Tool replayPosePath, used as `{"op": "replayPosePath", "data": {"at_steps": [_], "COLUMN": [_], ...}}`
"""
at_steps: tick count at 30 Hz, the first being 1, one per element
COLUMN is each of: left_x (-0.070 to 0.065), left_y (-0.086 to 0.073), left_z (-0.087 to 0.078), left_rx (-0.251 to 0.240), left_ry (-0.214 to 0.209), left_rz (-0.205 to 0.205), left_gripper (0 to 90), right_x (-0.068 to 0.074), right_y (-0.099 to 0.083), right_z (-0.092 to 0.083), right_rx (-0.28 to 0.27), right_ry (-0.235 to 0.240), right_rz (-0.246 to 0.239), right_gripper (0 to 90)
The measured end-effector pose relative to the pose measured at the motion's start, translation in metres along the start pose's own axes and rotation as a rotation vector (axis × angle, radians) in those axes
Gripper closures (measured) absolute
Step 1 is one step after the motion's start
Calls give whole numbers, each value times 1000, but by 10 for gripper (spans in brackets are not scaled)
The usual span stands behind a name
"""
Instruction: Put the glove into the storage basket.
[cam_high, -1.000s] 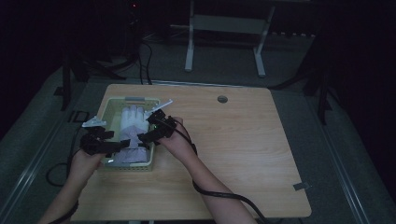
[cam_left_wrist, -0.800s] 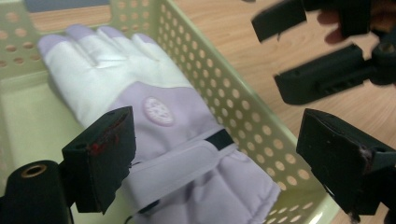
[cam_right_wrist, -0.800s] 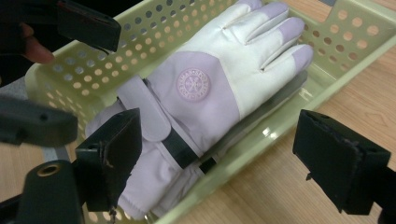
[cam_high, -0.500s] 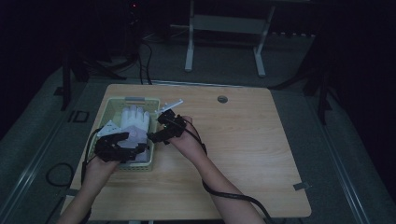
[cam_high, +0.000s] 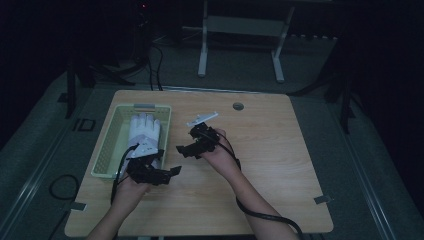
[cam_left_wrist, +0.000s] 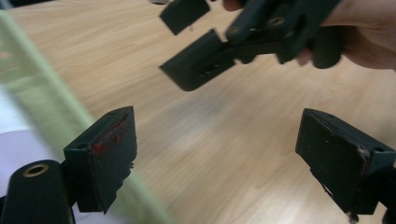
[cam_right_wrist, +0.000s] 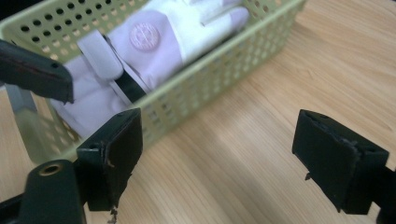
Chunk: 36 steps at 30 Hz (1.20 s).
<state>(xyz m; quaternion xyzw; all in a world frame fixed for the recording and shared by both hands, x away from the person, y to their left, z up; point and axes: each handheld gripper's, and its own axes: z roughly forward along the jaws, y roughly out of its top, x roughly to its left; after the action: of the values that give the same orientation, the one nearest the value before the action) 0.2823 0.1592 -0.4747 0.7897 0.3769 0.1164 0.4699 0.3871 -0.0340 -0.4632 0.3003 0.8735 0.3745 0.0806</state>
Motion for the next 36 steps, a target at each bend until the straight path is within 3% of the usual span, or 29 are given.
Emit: {"op": "replayPosePath", "data": {"at_steps": [3, 7, 11, 21, 25, 33, 36], "left_x": [-13, -27, -36, -49, -56, -64, -66], "left_y": [2, 4, 3, -6, -11, -22, -26], "left_z": [8, 17, 26, 49, 61, 83, 90], "left_rx": [-1, 13, 18, 31, 51, 75, 72], "left_ry": [-40, -63, -100, -183, -214, -243, -248], "left_rz": [15, 59, 66, 76, 96, 105, 108], "left_gripper": [130, 130, 130, 131, 130, 130, 130], "right_x": [-6, -14, -17, -25, -30, -37, -41], "right_y": [-10, -24, -35, -67, -78, -100, -111], "right_z": [-5, -12, -15, -22, -25, -27, -28], "right_rx": [5, 6, 14, 13, 23, 23, 19], "right_ry": [-6, -17, -16, -12, -24, -26, -20], "right_rz": [4, 5, 3, 16, -2, -3, 21], "right_gripper": [160, 161, 160, 159, 159, 157, 156]}}
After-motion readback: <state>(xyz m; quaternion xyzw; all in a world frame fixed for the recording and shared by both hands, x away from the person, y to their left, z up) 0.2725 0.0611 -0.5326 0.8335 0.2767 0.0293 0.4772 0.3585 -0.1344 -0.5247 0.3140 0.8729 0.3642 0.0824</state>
